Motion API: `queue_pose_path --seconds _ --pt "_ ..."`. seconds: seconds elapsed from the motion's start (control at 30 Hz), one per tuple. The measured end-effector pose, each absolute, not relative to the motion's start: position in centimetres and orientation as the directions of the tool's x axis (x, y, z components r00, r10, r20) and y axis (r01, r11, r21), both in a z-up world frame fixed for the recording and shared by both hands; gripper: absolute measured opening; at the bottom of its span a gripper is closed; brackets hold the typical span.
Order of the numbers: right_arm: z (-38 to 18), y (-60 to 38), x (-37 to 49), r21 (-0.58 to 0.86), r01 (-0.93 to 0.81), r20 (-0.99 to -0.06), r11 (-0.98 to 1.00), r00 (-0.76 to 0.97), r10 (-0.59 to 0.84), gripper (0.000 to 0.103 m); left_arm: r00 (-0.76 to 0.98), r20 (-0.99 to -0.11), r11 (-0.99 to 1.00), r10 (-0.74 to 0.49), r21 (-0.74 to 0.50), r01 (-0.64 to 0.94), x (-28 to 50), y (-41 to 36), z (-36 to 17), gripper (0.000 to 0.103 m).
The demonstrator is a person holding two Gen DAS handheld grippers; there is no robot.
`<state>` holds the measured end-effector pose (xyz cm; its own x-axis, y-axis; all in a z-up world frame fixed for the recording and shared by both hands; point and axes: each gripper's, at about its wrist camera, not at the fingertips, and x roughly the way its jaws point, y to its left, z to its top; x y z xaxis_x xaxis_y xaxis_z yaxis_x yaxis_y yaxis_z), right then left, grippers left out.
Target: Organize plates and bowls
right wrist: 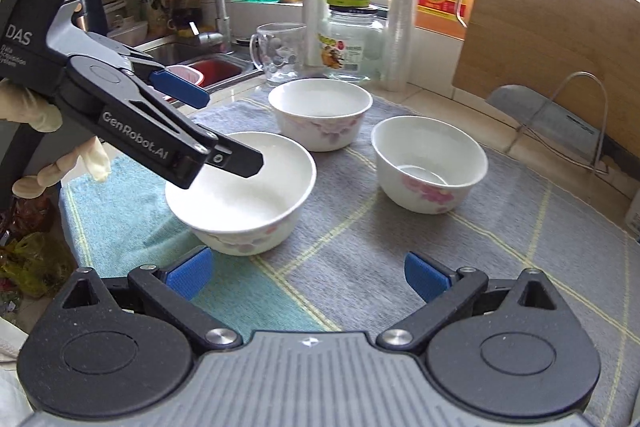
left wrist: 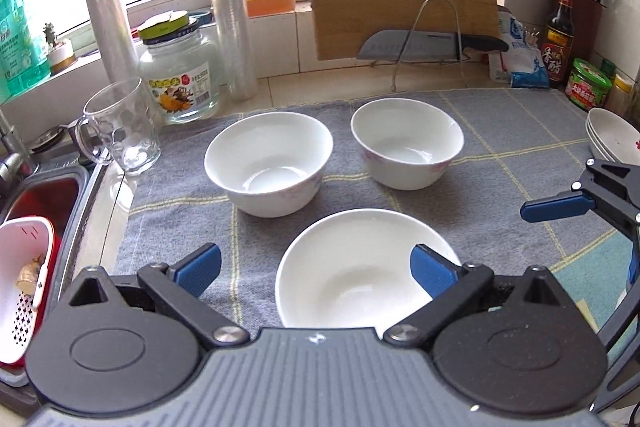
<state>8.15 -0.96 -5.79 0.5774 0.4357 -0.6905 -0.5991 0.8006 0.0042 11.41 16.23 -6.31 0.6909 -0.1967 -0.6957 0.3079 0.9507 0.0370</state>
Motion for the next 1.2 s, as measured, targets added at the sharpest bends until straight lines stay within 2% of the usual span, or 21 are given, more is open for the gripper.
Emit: queue_pose_path --seconds 0.1,0.3,0.33,0.5,0.6,0.73,1.2 --pt "-6.2 0.8 8.4 0.0 -0.623 -0.691 0.782 0.565 0.451 0.103 0.676 -0.71 0.956 -0.199 0.011 0.293 11.9 17.5 -6.9 0.097" --pt "-6.8 3.0 8.6 -0.005 -0.651 -0.69 0.759 0.551 0.469 0.102 0.636 -0.735 0.952 -0.235 -0.042 0.302 12.4 18.5 -7.6 0.079" --pt "-6.9 3.2 8.7 -0.011 -0.655 -0.691 0.755 0.551 0.468 0.101 0.632 -0.736 0.95 -0.243 -0.049 0.307 12.4 18.6 -7.6 0.076" --pt "-7.2 3.9 8.6 -0.038 -0.669 -0.702 0.742 0.546 0.456 0.092 0.614 -0.738 0.935 -0.279 -0.064 0.348 12.5 18.2 -7.7 0.075" --pt "-7.3 4.1 8.5 -0.05 -0.673 -0.707 0.738 0.546 0.45 0.086 0.601 -0.743 0.925 -0.294 -0.063 0.375 12.6 17.7 -7.8 0.065" --pt "-7.2 4.2 8.5 -0.053 -0.675 -0.706 0.736 0.547 0.451 0.083 0.59 -0.742 0.913 -0.318 -0.071 0.403 12.7 17.3 -7.8 0.059" --pt "-7.1 4.2 8.6 -0.054 -0.678 -0.708 0.733 0.544 0.451 0.08 0.581 -0.742 0.899 -0.333 -0.063 0.434 12.4 16.9 -7.5 0.057"
